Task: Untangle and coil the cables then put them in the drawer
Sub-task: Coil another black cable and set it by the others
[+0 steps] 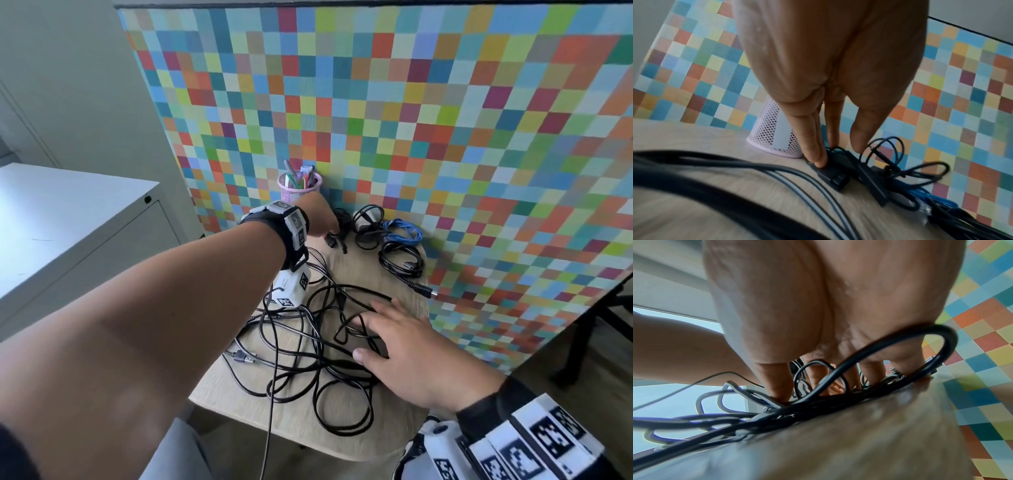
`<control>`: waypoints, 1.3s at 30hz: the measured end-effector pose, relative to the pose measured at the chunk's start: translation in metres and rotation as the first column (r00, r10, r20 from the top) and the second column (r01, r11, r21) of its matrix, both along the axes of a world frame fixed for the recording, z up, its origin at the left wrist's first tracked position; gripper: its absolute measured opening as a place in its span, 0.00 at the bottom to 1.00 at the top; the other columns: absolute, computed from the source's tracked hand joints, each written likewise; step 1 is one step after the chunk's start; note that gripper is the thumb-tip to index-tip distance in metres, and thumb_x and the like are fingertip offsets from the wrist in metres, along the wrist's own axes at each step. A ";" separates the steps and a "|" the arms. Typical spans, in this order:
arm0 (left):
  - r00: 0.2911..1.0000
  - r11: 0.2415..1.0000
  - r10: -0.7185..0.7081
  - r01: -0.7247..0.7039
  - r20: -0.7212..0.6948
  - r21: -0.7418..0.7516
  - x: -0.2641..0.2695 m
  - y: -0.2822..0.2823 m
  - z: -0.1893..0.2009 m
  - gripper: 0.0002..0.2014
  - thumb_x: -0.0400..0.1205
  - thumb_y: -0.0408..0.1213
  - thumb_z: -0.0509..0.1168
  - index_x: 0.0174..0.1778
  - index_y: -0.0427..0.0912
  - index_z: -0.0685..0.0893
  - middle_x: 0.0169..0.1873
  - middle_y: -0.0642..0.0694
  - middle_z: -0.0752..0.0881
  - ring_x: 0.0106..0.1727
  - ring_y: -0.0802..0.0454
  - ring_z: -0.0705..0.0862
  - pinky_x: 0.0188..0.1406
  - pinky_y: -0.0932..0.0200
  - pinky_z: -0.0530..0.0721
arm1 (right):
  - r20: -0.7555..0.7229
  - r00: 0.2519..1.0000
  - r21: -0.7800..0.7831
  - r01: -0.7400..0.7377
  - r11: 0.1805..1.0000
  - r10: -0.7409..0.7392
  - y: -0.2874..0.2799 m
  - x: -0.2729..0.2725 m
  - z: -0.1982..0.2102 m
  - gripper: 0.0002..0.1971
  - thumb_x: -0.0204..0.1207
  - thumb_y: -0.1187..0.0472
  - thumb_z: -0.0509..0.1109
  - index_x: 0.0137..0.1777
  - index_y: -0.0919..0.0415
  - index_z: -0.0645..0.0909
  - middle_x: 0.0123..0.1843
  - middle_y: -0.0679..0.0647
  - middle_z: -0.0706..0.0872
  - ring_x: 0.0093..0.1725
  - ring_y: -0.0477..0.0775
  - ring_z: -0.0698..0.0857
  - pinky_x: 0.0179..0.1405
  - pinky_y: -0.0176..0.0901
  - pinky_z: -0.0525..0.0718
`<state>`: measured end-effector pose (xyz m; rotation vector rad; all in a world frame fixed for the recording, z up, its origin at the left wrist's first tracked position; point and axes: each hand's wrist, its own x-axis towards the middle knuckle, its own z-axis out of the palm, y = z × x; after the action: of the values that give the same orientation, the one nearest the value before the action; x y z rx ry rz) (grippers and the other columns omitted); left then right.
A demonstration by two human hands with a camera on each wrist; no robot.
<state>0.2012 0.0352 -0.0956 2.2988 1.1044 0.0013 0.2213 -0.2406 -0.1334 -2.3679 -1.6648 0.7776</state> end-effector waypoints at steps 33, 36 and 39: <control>0.853 0.992 -0.127 0.103 0.507 0.074 -0.207 -0.163 -0.025 0.04 0.82 0.43 0.73 0.45 0.58 0.85 0.35 0.61 0.87 0.35 0.61 0.83 0.39 0.58 0.82 | -0.480 0.829 0.729 0.559 0.395 -0.288 -0.010 -0.023 0.047 0.04 0.80 0.53 0.79 0.50 0.49 0.93 0.71 0.43 0.86 0.74 0.35 0.80 0.77 0.44 0.76; 0.723 0.991 0.058 0.039 0.688 -0.125 -0.211 -0.158 -0.024 0.04 0.79 0.39 0.72 0.42 0.52 0.84 0.31 0.56 0.85 0.32 0.57 0.78 0.34 0.60 0.77 | -0.520 0.809 0.663 0.585 0.466 -0.276 -0.018 -0.019 0.046 0.01 0.80 0.53 0.79 0.48 0.44 0.91 0.62 0.38 0.89 0.63 0.29 0.85 0.70 0.41 0.81; 0.635 0.975 0.149 0.033 0.758 -0.220 -0.212 -0.159 -0.015 0.06 0.78 0.30 0.70 0.41 0.47 0.84 0.32 0.52 0.85 0.34 0.58 0.79 0.33 0.67 0.75 | -0.605 0.756 0.580 0.634 0.511 -0.251 -0.024 -0.016 0.043 0.06 0.81 0.50 0.77 0.48 0.50 0.94 0.50 0.44 0.95 0.55 0.40 0.91 0.67 0.58 0.88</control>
<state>-0.0111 -0.1235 -0.1108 1.7409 0.6583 0.7950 0.2052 -0.2651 -0.0906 -1.6734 -0.8121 0.3425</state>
